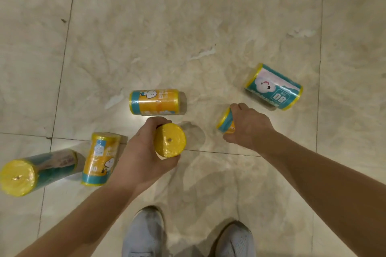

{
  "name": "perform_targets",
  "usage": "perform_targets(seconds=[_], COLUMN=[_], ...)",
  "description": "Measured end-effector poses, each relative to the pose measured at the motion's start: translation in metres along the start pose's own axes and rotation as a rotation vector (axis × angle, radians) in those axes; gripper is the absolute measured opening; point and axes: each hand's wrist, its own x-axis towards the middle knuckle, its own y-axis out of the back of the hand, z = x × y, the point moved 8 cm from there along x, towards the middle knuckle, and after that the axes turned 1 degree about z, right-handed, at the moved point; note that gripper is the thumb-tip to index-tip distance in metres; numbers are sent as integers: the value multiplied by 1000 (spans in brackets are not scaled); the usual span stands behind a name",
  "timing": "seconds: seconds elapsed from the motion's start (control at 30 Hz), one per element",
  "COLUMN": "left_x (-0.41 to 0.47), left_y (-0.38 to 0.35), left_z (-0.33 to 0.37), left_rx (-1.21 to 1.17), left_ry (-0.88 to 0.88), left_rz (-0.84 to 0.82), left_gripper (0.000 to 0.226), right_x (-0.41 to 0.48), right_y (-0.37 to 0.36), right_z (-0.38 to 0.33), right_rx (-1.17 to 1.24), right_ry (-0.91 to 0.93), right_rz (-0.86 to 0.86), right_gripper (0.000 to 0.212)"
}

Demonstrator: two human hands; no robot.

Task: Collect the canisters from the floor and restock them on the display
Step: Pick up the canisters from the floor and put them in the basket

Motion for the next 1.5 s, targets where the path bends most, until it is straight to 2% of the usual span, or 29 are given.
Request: perform_targets(seconds=[0.1,0.23,0.4,0.53,0.73,0.8,0.97,1.17,1.37,1.5], left_x=[-2,-22,-65,-108,-198,-239,-345,-448,-533,-603], left_y=[13,53,134,231,385,431,538,617,645,633], left_z=[12,54,154,255,422,470,554,577,553,521], left_rx=[-6,-15,-35,-57,-61,-58,-100,-159,-252,-335], left_ry=[-34,-52,-143,-243,-438,-489,-608,-634,-550,-421], left_rz=[10,36,50,68,53,51,130,346,596,791], left_gripper=[67,67,70,69,69,71,72,72,77,68], right_x=[-10,-57,-153,-255,-422,-480,-612,-698,-729,-753], right_y=[8,71,200,327,516,567,672,714,732,724], right_z=[1,-6,-25,-44,-93,-111,-170,-229,-285,-326], right_rx=[133,374,598,732,749,738,668,695,618,544], right_ry=[-4,47,77,127,231,246,356,519,754,979], right_rz=[76,243,366,517,652,649,727,801,735,598], right_gripper=[64,61,67,69,73,74,76,71,72,69])
